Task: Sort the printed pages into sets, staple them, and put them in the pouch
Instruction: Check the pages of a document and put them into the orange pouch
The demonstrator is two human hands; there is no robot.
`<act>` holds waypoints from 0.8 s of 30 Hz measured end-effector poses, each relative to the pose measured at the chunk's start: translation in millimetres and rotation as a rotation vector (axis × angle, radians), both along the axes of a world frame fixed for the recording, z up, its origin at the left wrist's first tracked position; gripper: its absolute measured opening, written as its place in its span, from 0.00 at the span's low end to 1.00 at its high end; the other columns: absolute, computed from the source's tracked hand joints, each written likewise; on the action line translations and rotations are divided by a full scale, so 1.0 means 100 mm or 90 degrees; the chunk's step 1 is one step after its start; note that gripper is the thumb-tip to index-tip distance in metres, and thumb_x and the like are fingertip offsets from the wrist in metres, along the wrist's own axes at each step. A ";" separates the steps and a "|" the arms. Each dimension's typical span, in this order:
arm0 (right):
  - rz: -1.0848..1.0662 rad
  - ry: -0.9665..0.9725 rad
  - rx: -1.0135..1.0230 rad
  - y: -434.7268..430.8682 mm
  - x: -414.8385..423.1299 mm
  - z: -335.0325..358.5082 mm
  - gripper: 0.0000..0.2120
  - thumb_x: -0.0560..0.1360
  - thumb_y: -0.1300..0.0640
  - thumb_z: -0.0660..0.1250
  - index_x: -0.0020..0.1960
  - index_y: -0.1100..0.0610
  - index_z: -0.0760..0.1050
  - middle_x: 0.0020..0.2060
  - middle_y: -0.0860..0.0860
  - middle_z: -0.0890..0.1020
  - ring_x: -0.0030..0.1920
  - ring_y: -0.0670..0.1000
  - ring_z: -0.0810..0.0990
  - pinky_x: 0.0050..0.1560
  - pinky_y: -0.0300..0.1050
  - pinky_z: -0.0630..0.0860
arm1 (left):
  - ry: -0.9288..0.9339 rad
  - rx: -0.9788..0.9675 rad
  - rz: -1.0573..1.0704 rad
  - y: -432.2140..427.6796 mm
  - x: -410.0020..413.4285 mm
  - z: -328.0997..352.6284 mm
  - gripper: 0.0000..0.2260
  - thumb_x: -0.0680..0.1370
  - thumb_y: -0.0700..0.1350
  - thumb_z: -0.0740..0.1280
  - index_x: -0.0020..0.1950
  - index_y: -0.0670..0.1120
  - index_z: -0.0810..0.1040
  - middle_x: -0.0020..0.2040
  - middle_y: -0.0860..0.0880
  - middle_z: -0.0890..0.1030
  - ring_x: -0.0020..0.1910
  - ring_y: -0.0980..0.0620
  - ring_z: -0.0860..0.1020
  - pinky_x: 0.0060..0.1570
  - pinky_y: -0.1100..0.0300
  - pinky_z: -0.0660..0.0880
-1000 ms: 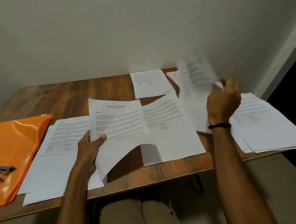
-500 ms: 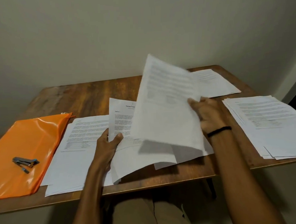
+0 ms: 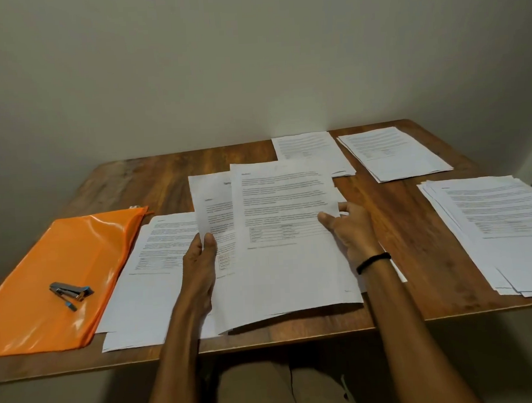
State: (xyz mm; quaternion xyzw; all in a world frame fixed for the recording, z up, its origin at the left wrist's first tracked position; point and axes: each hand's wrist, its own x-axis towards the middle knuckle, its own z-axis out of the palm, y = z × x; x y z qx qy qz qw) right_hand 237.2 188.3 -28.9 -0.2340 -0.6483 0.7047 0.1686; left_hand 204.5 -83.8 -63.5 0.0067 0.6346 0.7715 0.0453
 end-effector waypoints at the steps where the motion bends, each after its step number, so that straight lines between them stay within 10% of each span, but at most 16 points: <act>1: -0.011 0.012 -0.013 0.04 0.01 0.02 0.09 0.74 0.66 0.74 0.49 0.55 0.78 0.50 0.53 0.85 0.48 0.53 0.85 0.37 0.39 0.82 | -0.008 0.014 0.017 -0.05 0.02 0.02 0.15 0.82 0.53 0.64 0.66 0.49 0.76 0.59 0.43 0.83 0.56 0.38 0.83 0.56 0.32 0.77; 11: -0.040 0.107 -0.074 0.25 0.07 0.13 0.10 0.74 0.71 0.72 0.47 0.57 0.79 0.47 0.52 0.85 0.45 0.49 0.86 0.41 0.41 0.83 | 0.081 0.102 0.145 -0.87 -0.09 0.60 0.19 0.83 0.56 0.61 0.72 0.50 0.74 0.67 0.46 0.79 0.63 0.42 0.79 0.56 0.43 0.80; 17: -0.052 0.100 -0.064 0.21 0.02 0.01 0.11 0.73 0.68 0.74 0.54 0.62 0.79 0.51 0.55 0.86 0.49 0.53 0.86 0.47 0.50 0.84 | 0.077 0.008 0.061 -0.65 0.03 0.74 0.15 0.83 0.51 0.61 0.64 0.44 0.77 0.51 0.47 0.86 0.41 0.51 0.86 0.36 0.57 0.83; 24: -0.034 0.126 -0.071 0.22 0.02 0.02 0.13 0.73 0.68 0.74 0.57 0.63 0.79 0.53 0.54 0.86 0.51 0.53 0.86 0.51 0.50 0.83 | 0.083 -0.017 -0.005 -0.34 0.09 0.72 0.17 0.82 0.52 0.63 0.67 0.45 0.77 0.61 0.41 0.82 0.58 0.36 0.81 0.61 0.31 0.74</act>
